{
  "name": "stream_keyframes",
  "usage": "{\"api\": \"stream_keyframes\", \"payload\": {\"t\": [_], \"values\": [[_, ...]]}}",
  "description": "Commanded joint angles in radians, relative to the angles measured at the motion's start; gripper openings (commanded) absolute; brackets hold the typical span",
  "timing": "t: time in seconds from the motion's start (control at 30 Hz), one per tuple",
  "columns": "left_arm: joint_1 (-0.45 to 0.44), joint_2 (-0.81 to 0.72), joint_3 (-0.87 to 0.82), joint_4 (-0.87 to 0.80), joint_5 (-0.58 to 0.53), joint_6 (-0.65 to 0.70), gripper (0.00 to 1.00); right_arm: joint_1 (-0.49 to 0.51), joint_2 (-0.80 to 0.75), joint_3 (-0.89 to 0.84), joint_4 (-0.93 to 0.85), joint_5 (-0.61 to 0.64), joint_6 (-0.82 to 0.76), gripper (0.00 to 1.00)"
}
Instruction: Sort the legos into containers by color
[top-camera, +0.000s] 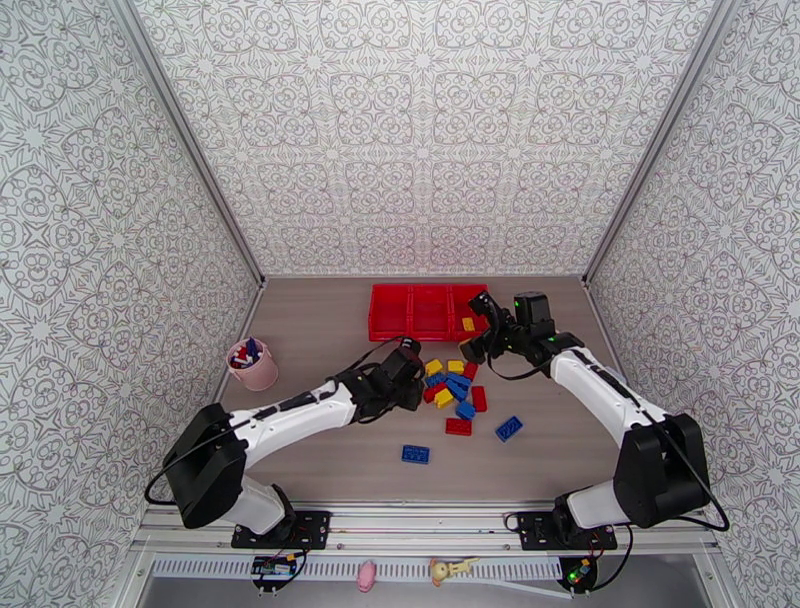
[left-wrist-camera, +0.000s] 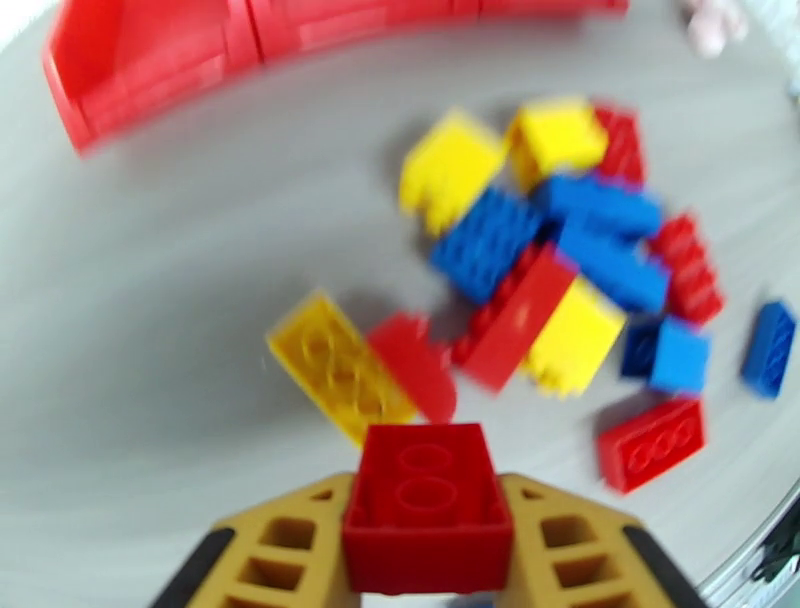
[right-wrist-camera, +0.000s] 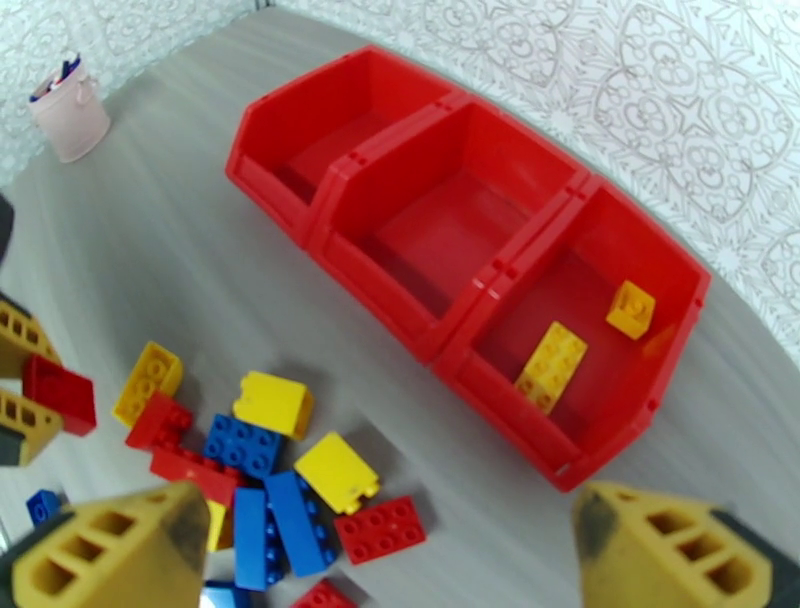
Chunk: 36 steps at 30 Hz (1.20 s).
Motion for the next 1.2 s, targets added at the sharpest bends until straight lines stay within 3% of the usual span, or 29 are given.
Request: {"api": "stream_keyframes", "payload": {"t": [0.0,0.3,0.43,0.77,1.17], "values": [[0.056,0.013,0.064,0.157,-0.072,0.116,0.31,0.015,-0.022,0.035,-0.021,-0.049,-0.018,1.0],[0.189,0.165,0.247,0.321,-0.14,0.216,0.31,0.111,0.013,0.079,0.02,-0.055,-0.008,1.0],[0.266,0.218,0.293,0.344,-0.096,0.224,0.32,0.145,0.031,0.086,0.077,-0.066,0.022,1.0],[0.4,0.45,0.535,0.168,-0.051,0.193,0.32,0.171,0.084,0.115,0.113,-0.069,0.067,0.99],[0.433,0.667,0.737,0.118,-0.031,0.19,0.33,0.17,0.031,0.067,0.07,0.033,0.036,0.99]]}}
